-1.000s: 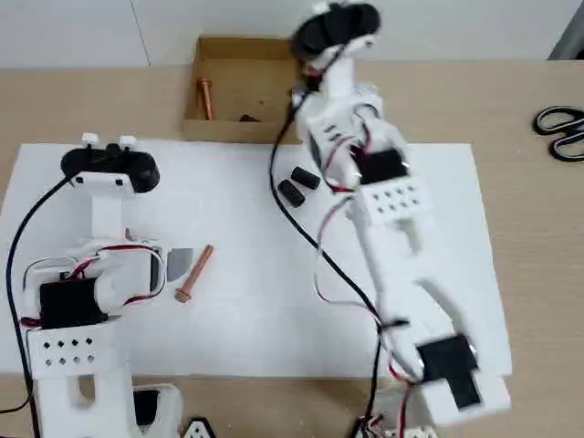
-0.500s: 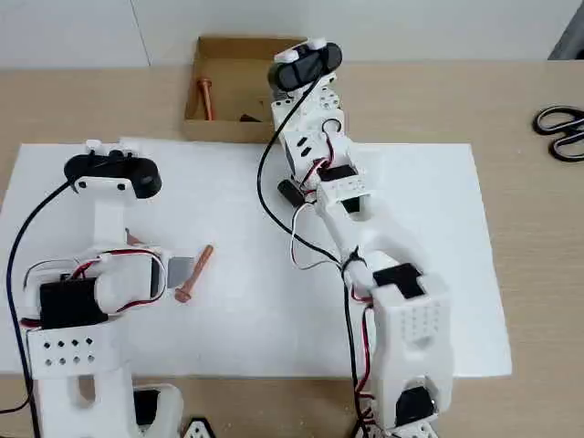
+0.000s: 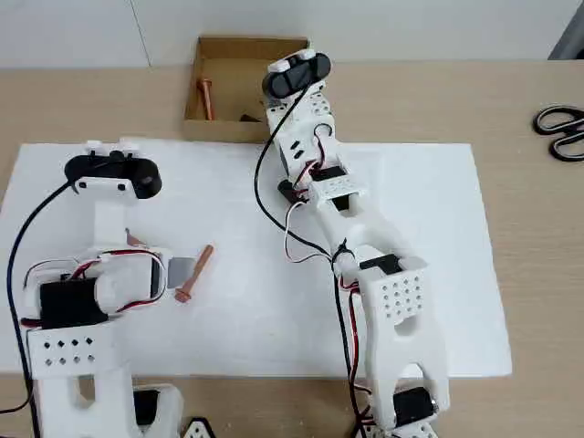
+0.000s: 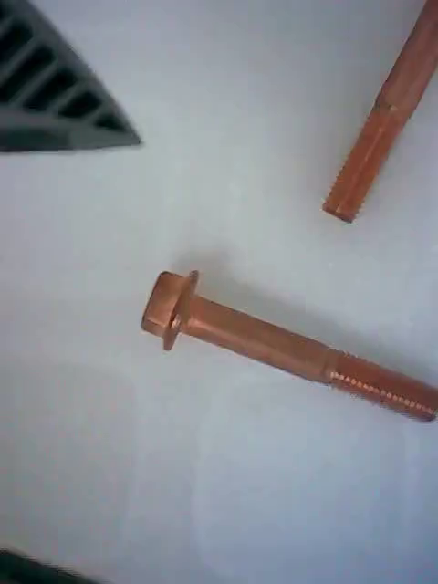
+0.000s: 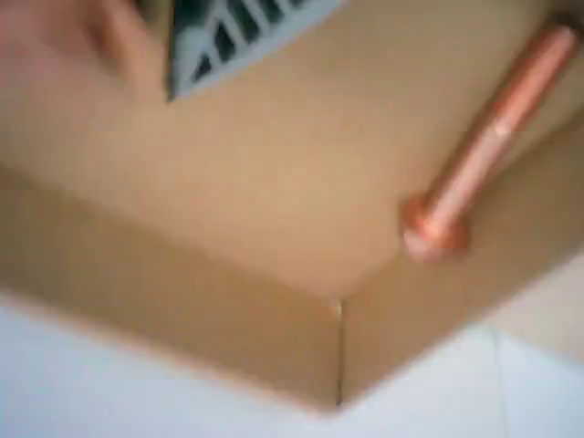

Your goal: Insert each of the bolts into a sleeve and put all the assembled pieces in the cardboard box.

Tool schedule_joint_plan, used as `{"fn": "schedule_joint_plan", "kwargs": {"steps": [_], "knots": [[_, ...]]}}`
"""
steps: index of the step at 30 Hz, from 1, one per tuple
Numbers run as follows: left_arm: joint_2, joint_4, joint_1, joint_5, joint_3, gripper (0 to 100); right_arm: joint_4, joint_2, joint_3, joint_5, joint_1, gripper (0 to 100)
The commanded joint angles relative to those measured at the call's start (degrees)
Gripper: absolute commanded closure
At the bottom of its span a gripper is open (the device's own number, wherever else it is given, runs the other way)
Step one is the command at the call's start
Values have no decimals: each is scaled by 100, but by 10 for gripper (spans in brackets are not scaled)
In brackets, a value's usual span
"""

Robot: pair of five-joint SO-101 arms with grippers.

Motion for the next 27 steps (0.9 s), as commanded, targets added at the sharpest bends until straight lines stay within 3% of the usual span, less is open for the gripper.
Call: {"fn": "schedule_joint_plan", "kwargs": {"steps": [1,9,27], "knots": [[-44,9,-26,-9,-48,709,40,-136,-334,62,-4,821],[-44,0,-26,-9,-48,709,295,-593,-484,70,101,821],[-44,18,-26,-9,-75,709,5727,-4022,-457,26,136,822]]}}
